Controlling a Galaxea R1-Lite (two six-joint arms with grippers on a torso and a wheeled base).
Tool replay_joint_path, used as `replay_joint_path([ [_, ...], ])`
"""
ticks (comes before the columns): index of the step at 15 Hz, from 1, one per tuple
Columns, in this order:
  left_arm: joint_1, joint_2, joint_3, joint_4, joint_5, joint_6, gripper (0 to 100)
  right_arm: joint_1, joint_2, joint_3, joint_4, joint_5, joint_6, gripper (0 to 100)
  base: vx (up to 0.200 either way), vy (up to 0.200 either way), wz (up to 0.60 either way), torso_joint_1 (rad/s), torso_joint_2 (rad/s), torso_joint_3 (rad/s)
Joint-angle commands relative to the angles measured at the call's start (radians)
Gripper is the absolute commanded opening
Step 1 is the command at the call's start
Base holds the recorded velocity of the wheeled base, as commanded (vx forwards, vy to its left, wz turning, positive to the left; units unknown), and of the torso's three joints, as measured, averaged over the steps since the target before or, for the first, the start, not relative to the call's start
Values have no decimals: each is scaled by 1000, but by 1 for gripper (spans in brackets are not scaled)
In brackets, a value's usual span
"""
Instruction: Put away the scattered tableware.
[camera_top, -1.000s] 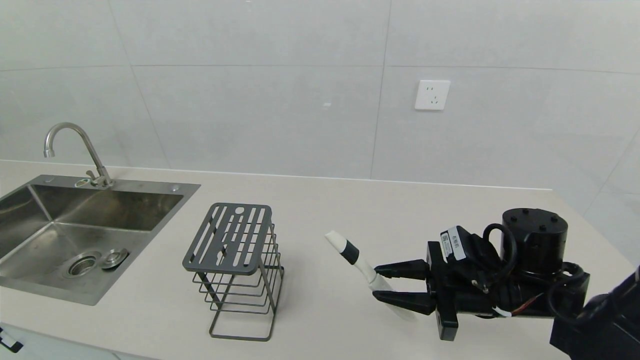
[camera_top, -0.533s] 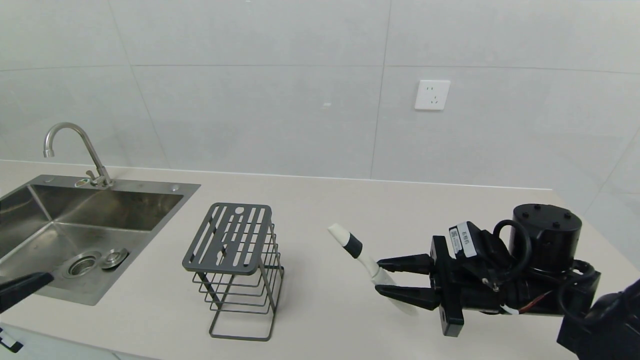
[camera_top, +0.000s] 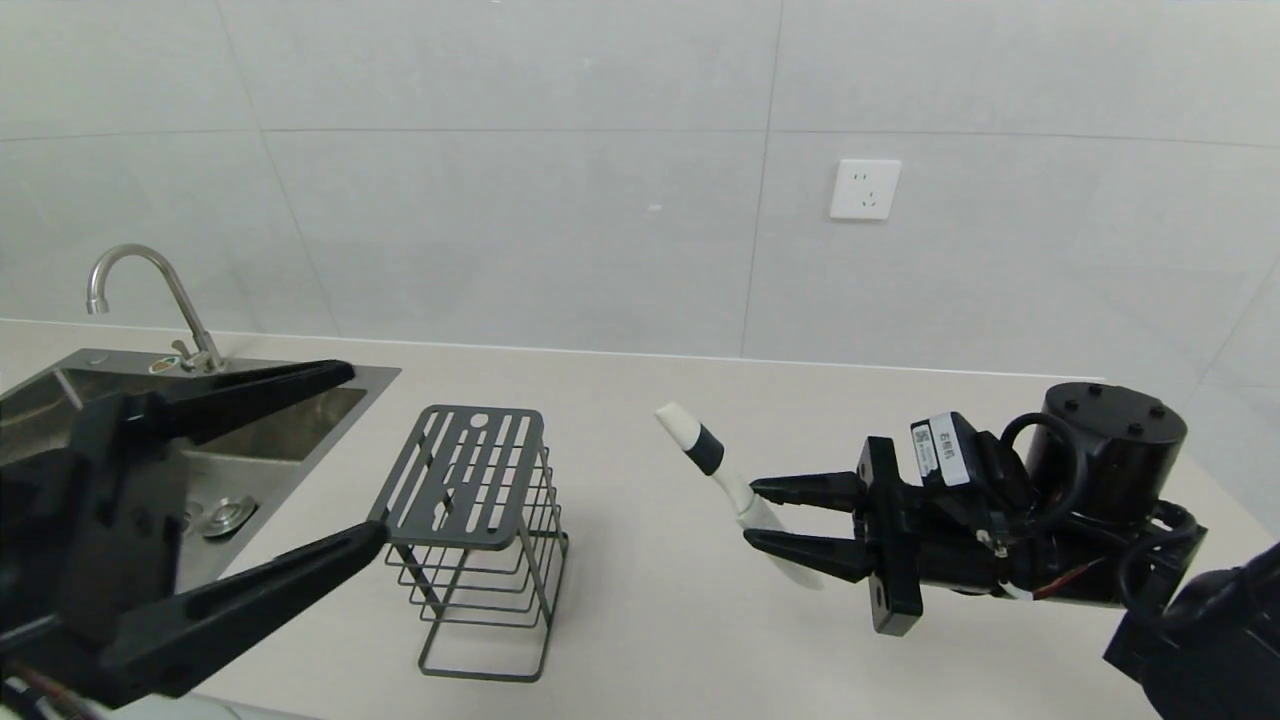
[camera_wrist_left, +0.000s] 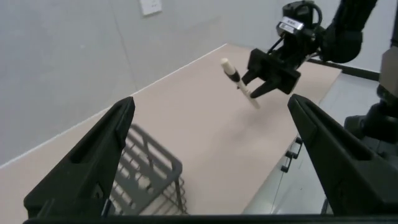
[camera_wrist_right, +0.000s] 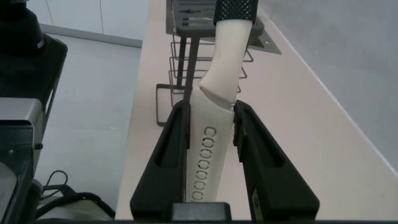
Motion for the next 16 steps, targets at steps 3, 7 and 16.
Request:
replay_joint_path([
  [3, -141, 419, 13, -404, -27, 76, 100, 5, -26, -60, -8, 0, 11, 0, 0, 0, 0, 0, 0, 0],
  [7, -142, 554, 3, -610, -38, 50, 100, 6, -32, -126, -20, 0, 20, 0, 0, 0, 0, 0, 0, 0],
  [16, -188, 644, -136, -765, -78, -295, 100, 41, -50, -160, -20, -2, 20, 0, 0, 0, 0, 0, 0, 0],
])
